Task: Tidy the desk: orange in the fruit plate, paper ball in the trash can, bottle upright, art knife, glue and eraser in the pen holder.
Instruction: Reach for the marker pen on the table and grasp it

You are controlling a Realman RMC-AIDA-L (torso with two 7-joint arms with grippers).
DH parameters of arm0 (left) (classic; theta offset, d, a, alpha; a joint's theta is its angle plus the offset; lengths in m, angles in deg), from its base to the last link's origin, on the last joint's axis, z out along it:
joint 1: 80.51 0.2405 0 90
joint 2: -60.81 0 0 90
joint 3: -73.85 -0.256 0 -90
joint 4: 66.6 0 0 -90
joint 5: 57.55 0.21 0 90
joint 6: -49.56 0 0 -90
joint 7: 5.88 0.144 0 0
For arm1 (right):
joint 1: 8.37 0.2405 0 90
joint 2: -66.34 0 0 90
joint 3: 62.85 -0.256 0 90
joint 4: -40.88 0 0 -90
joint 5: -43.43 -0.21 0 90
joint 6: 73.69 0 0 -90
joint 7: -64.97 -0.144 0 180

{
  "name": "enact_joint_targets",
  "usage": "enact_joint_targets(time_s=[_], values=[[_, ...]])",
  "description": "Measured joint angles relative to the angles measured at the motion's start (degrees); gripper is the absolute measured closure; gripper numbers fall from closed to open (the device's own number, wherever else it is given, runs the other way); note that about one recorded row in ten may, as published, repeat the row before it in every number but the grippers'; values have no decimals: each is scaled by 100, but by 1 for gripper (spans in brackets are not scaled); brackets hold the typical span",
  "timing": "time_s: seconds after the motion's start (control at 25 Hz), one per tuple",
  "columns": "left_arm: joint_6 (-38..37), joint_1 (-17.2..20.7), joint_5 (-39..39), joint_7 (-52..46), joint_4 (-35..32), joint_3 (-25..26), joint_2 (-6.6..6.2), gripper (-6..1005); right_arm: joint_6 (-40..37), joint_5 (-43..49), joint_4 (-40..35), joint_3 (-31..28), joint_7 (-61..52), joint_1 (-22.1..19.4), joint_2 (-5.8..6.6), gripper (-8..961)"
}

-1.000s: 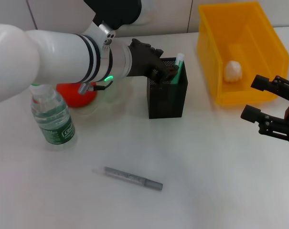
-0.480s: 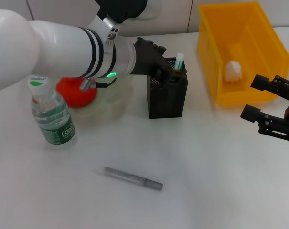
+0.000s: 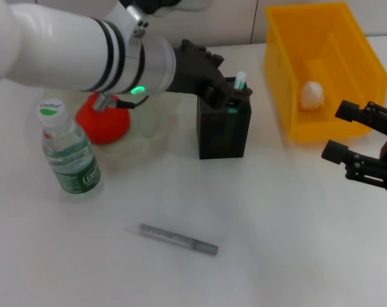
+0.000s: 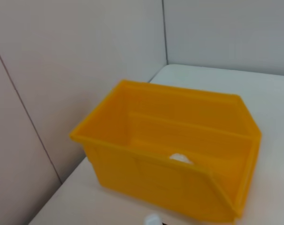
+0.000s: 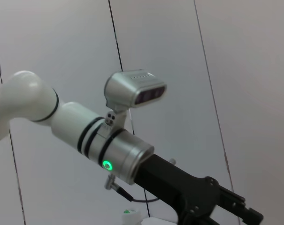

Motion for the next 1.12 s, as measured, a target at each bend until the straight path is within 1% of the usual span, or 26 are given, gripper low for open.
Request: enact_joint_targets(time_s=[0.04, 0.08, 0.12, 0.2, 0.24, 0.44, 0.52, 0.56, 0.6, 0.68, 0.96, 1.0, 1.08, 1.12], values=[[0, 0, 0, 0, 0, 0, 0, 266, 1, 0, 3, 0, 0, 2, 0, 138], [-465, 38, 3, 134, -297, 202, -8, 266, 4, 0, 8, -4, 0, 2, 0, 138], [-738, 97, 6, 213, -528, 272, -13, 266, 4, 0, 8, -4, 0, 2, 0, 138], [-1122, 203, 47, 352, -883, 403, -22, 266, 5, 0, 12, -8, 0, 2, 0, 138], [-1179, 221, 62, 372, -938, 430, -24, 266, 6, 0, 13, -9, 0, 3, 0, 138], [-1992, 372, 549, 430, -1548, 664, -24, 267, 9, 0, 13, -9, 0, 27, 0, 138], [-2237, 387, 747, 430, -1639, 666, -23, 267, 8, 0, 12, -9, 0, 37, 0, 138], [-2237, 387, 747, 430, -1639, 666, -23, 268, 9, 0, 12, -9, 0, 46, 0, 138], [-2475, 412, 999, 430, -1714, 639, -21, 268, 9, 0, 12, -9, 0, 46, 0, 138], [-2591, 438, 1137, 430, -1762, 618, -17, 268, 8, -3, 10, -9, 0, 60, 0, 138], [-3042, 522, 1228, 558, -2012, 603, -16, 269, 8, -7, 10, -65, -39, 116, 0, 138], [-3317, 535, 1241, 784, -2114, 564, -8, 269, 8, -7, 9, -69, -53, 128, 0, 138], [-3599, 523, 1243, 1038, -2198, 442, -2, 270, 8, -5, 12, -70, -66, 162, 0, 138], [-3599, 523, 1243, 1038, -2198, 442, -2, 270, 8, -5, 12, -70, -66, 162, 0, 138]])
